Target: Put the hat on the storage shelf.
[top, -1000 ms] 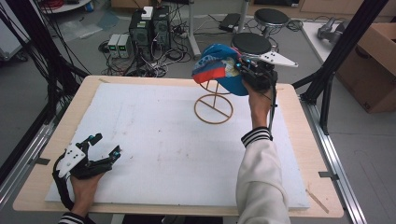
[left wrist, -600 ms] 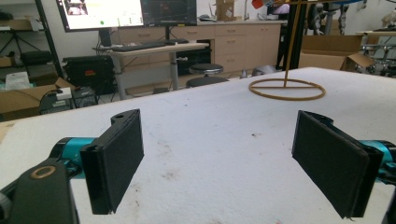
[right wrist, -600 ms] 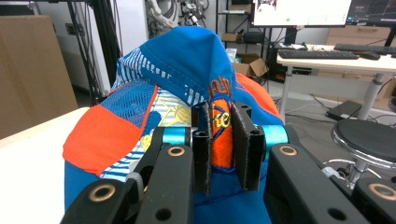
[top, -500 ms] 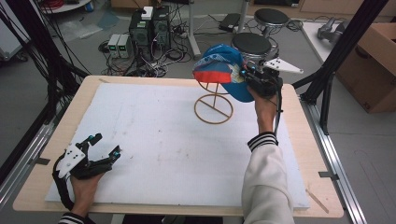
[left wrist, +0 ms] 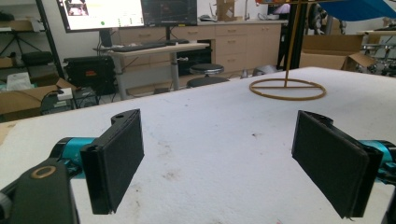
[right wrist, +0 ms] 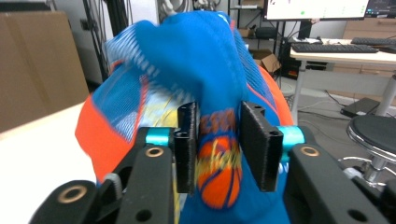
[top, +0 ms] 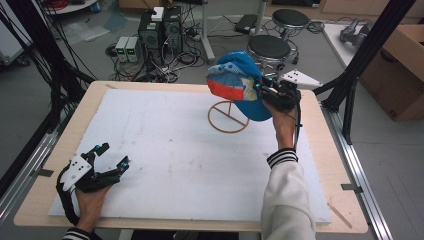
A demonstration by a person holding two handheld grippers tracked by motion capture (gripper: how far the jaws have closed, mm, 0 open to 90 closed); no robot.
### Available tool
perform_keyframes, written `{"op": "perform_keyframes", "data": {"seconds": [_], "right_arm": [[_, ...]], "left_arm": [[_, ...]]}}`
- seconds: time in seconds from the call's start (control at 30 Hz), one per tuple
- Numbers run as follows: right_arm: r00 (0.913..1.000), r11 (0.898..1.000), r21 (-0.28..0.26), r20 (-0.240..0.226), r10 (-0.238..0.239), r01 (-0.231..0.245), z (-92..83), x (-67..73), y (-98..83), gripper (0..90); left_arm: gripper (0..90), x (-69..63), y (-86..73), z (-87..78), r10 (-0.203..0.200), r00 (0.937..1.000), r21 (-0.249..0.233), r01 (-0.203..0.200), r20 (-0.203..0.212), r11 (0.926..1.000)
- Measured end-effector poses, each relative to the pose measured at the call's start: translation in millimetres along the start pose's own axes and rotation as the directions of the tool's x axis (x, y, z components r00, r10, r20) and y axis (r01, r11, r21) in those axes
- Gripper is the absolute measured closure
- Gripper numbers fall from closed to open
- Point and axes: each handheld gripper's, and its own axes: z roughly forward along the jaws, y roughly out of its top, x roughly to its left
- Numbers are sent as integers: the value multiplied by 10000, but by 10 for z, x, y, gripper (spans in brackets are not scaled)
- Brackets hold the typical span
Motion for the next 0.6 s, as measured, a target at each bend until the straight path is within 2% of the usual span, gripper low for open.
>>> {"op": "perform_keyframes", "data": {"seconds": [0.13, 0.23, 0.33, 0.53, 0.6], "right_arm": [[10000, 10000, 66, -2, -65, 65, 12, 26, -13, 640], [9999, 9998, 144, 63, -153, 152, 18, 40, -31, 516], [9989, 9976, 524, 76, -459, 455, 28, 72, -39, 397], [9951, 9948, 480, 389, -912, 893, 1, 157, -59, 185], [9938, 9938, 398, 364, -1048, 1034, -36, 182, -76, 160]], "left_arm": [[170, -1, -1, -4, 28, 10000, -26, -28, -16, 10000], [170, -1, -1, -5, 8, 10000, -25, -8, -17, 10000], [170, -1, -1, -5, 8, 10000, -32, -8, -10, 10000], [170, -3, -2, -5, 5, 10000, -59, -5, -7, 10000], [170, -2, -2, -5, -1, 10000, -50, 1, -10, 10000]]}}
